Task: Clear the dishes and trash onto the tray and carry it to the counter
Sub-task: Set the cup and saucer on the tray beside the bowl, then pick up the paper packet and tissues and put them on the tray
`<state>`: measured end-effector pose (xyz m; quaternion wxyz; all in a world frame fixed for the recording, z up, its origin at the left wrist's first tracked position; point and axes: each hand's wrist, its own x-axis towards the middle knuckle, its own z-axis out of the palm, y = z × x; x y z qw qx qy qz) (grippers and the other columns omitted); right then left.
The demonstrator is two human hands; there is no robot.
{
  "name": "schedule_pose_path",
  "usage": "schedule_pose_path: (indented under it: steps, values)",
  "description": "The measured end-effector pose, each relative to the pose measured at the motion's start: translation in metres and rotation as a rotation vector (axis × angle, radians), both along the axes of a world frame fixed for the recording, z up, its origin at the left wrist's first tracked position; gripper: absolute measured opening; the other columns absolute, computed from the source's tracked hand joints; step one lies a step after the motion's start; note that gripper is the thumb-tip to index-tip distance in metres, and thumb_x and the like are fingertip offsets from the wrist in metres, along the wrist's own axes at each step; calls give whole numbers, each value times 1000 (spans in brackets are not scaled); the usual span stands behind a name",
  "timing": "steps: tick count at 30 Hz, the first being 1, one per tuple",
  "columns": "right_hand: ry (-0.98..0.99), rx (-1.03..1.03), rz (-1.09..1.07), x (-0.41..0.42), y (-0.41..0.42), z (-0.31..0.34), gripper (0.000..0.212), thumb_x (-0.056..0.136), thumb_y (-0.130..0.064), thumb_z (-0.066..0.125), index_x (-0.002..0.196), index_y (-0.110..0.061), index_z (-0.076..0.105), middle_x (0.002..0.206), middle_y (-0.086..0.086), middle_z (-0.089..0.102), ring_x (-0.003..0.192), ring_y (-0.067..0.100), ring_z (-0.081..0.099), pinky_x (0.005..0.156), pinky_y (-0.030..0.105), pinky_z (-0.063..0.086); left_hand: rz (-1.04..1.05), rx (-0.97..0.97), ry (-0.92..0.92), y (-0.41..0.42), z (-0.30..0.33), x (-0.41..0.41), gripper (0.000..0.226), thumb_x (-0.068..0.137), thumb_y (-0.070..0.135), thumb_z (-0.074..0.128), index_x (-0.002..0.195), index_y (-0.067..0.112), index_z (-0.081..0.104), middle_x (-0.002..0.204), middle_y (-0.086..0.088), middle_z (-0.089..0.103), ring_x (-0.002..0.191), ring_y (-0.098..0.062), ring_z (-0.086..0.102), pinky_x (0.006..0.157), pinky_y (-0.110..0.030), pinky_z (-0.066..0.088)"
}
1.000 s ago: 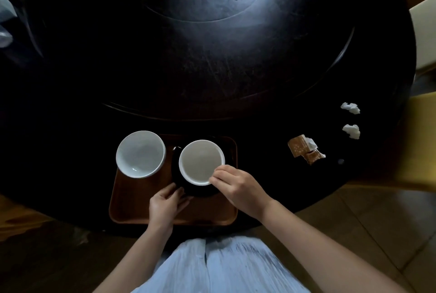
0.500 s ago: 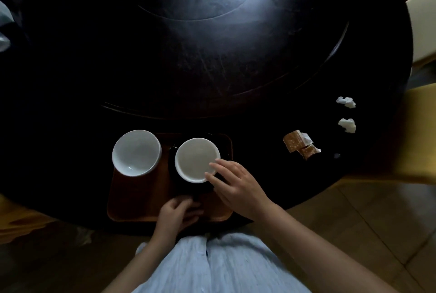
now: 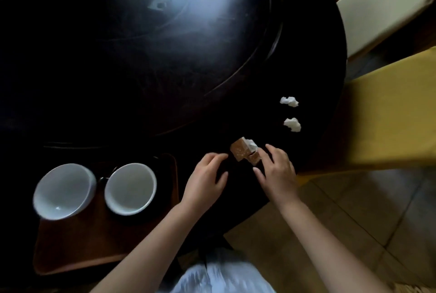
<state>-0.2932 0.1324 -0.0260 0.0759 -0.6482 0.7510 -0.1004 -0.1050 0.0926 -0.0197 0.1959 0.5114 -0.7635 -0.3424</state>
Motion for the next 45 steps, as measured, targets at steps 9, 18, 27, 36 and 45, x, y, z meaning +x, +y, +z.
schedule_pose_path:
  steps: [9, 18, 27, 36, 45]
  values:
    - [-224, 71, -103, -12, -27, -21, 25, 84, -12, 60, 109, -7, 58, 102, 11, 62, 98, 28, 56, 81, 38, 49, -119, -13, -110, -51, -39, -74, 43, 88, 7, 52, 131, 9, 49, 122, -11, 56, 112, -25, 52, 90, -31, 46]
    - [-1007, 42, -411, -34, -27, -14, 10, 83, -5, 64, 86, -13, 69, 78, -5, 67, 73, 4, 65, 65, 8, 52, 95, 490, 179, -47, -28, -80, 17, 80, 15, 68, 96, 21, 70, 80, 12, 68, 70, 0, 66, 61, -9, 48]
    - [-1230, 11, -353, -51, -31, -1, 10, 84, -9, 64, 88, -17, 68, 85, 0, 70, 79, 12, 69, 66, 19, 57, 300, 824, 545, -48, -16, -85, 10, 83, 8, 64, 88, 15, 70, 82, -2, 75, 81, -16, 72, 62, -19, 53]
    - [-141, -91, -208, -115, -75, -16, 38, 86, -5, 59, 124, -11, 56, 121, 11, 59, 112, 29, 50, 84, 36, 50, 456, 753, 565, -48, -18, -78, 13, 85, 9, 61, 97, 9, 66, 99, -13, 70, 92, -22, 69, 71, -23, 56]
    - [-191, -71, -113, -127, -94, -25, 17, 86, 1, 55, 97, 0, 67, 92, 18, 64, 91, 32, 56, 78, 39, 49, 536, 768, 585, -44, -20, -71, 14, 85, 6, 61, 98, 6, 65, 101, -15, 69, 92, -21, 68, 68, -19, 56]
